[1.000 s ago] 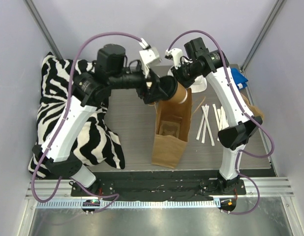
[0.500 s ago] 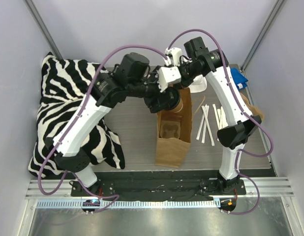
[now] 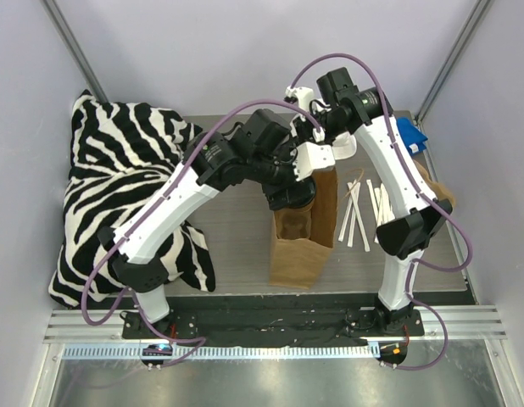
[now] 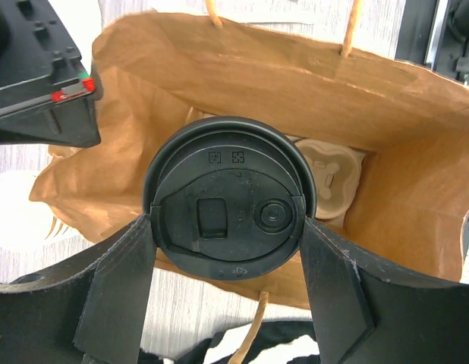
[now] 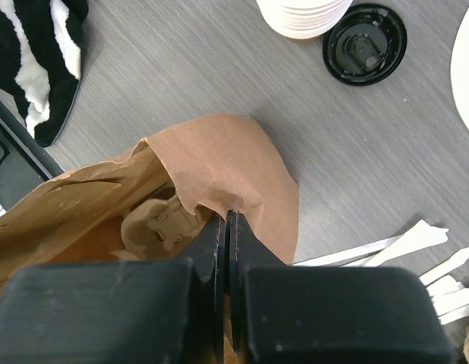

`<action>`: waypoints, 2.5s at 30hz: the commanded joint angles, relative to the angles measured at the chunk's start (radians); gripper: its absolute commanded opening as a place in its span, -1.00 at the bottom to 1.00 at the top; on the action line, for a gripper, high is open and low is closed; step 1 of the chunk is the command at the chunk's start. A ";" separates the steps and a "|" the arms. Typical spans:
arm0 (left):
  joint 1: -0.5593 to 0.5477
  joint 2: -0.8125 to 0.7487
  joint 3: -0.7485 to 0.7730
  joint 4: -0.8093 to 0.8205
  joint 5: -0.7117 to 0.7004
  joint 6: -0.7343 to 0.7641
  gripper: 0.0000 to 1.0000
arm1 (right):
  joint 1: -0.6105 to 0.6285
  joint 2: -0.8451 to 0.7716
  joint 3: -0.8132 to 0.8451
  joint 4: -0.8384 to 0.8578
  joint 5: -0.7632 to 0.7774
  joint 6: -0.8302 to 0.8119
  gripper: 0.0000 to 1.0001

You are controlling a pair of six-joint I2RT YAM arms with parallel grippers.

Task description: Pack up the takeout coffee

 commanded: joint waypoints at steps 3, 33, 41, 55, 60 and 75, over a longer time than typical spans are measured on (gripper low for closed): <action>-0.008 0.023 -0.005 -0.033 -0.042 0.031 -0.85 | 0.004 -0.069 -0.056 -0.039 0.016 0.070 -0.98; -0.001 -0.039 -0.062 -0.051 0.168 0.123 -0.92 | 0.138 -0.190 -0.168 0.207 -0.073 -0.657 0.36; -0.001 -0.057 -0.104 -0.063 0.145 0.108 -0.95 | 0.138 -0.086 0.002 0.132 0.097 -0.515 -0.98; 0.117 -0.089 -0.127 -0.101 0.102 0.187 -1.00 | 0.087 -0.205 -0.064 -0.160 0.055 -0.257 -0.78; 0.116 -0.103 -0.127 -0.115 0.211 0.223 -1.00 | 0.087 -0.262 -0.105 -0.071 0.070 -0.285 0.42; 0.107 -0.097 -0.127 -0.135 0.270 0.211 -1.00 | 0.153 -0.202 -0.105 0.116 -0.087 -0.630 0.57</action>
